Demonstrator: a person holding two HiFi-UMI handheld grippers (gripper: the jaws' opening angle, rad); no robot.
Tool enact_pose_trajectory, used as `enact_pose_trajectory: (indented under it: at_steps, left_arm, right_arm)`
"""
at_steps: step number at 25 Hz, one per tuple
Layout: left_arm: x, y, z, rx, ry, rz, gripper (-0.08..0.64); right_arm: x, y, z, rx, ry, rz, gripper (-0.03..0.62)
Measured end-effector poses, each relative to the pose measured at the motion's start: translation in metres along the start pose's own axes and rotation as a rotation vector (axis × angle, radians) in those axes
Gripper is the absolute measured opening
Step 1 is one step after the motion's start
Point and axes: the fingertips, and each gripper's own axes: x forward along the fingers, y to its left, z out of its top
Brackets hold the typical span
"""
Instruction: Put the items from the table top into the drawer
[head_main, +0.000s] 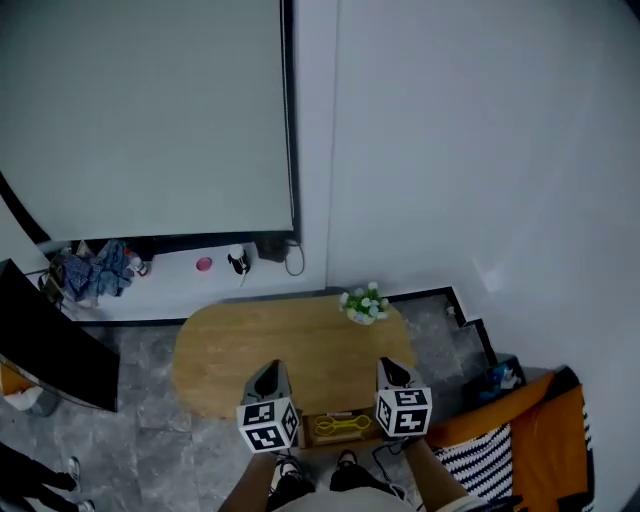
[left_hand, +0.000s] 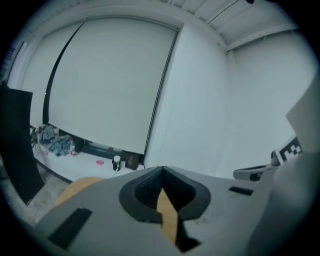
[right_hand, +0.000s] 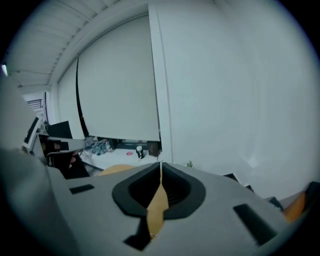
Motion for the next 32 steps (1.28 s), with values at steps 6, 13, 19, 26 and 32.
enact_pose_trajectory:
  at_steps: [6, 13, 19, 26, 32]
  left_arm:
    - [-0.025, -0.024, 0.096, 0.153, -0.197, -0.082, 0.003]
    - [-0.014, -0.030, 0.122, 0.233, -0.229, -0.120, 0.003]
    - [0.006, -0.040, 0.110, 0.219, -0.185, -0.156, 0.003]
    - [0.011, -0.054, 0.100, 0.203, -0.164, -0.186, 0.003]
    - [0.003, -0.059, 0.092, 0.193, -0.155, -0.197, 0.003]
  right_arm:
    - [-0.057, -0.032, 0.084, 0.090, -0.225, -0.121, -0.006]
    - [-0.088, -0.067, 0.090, 0.120, -0.240, -0.257, -0.006]
    - [-0.099, -0.086, 0.073, 0.142, -0.215, -0.332, -0.006]
    - [-0.107, -0.093, 0.066, 0.134, -0.183, -0.381, -0.009]
    - [-0.114, -0.089, 0.064, 0.130, -0.189, -0.372, -0.008]
